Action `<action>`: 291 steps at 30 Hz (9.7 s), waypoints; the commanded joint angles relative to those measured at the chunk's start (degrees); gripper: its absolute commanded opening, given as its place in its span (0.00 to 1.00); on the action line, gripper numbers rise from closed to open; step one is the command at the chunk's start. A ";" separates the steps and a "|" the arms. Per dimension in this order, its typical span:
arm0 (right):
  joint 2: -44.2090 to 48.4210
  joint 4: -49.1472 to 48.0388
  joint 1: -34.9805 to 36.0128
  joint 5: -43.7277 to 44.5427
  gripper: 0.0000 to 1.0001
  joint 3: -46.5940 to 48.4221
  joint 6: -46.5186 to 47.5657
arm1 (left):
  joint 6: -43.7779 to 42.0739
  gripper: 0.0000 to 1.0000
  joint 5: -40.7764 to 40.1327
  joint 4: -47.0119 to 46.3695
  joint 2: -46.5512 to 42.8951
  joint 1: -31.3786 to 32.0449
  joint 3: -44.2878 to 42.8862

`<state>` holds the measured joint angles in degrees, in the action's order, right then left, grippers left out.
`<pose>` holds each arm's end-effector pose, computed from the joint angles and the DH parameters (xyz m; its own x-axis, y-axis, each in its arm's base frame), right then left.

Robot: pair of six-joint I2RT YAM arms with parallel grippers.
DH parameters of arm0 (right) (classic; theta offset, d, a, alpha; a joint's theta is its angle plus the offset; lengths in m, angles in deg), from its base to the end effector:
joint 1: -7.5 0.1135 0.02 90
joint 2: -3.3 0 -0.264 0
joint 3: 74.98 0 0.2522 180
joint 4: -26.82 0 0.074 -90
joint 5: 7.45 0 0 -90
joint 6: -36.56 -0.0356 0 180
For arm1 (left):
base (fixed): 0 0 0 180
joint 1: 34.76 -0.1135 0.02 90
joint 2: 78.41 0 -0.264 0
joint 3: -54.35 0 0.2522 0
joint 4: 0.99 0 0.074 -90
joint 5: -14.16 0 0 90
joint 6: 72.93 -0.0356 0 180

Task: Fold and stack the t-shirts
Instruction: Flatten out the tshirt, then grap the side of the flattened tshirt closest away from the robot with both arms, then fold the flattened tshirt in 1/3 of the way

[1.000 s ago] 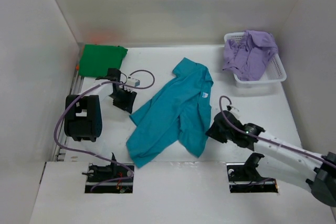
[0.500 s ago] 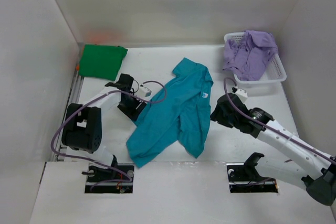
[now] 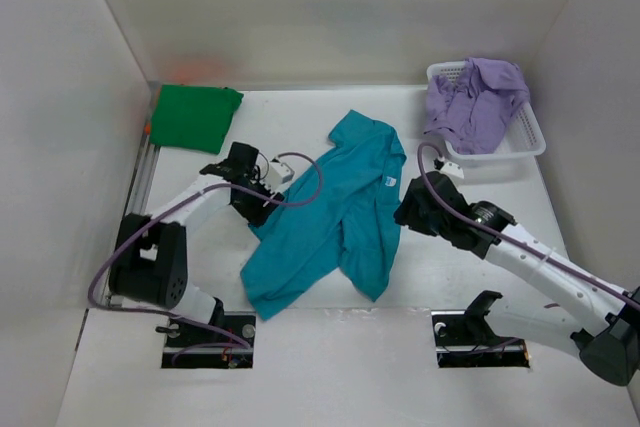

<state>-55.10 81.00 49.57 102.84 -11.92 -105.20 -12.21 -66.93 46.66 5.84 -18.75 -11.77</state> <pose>0.1588 0.1267 0.2772 -0.7118 0.3499 -0.6090 0.1579 0.9246 0.3466 0.2657 -0.0820 0.1981 -0.6015 0.6753 -0.4269 0.7197 0.6900 0.0774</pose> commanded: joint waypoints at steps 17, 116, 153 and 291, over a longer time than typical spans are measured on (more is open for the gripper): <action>-21.37 -10.02 -9.41 -7.02 0.57 18.86 18.52 | -2.79 0.01 6.55 6.70 0.58 -2.00 2.00; -64.31 3.87 -11.88 -11.32 0.00 47.12 27.86 | -5.79 0.06 8.76 13.13 -3.83 -14.56 4.99; -8.17 -14.85 -15.23 -6.42 0.00 21.95 27.35 | -10.97 0.06 -5.48 -11.04 -13.39 -17.38 -10.09; -13.53 -20.57 -26.02 -16.34 0.35 -10.10 17.06 | 2.29 0.13 -4.78 -0.49 9.44 -22.38 3.58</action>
<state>-73.08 61.16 24.21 85.22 -24.07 -88.79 -9.30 -70.58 49.35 13.38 -41.10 -11.33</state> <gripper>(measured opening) 0.342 0.125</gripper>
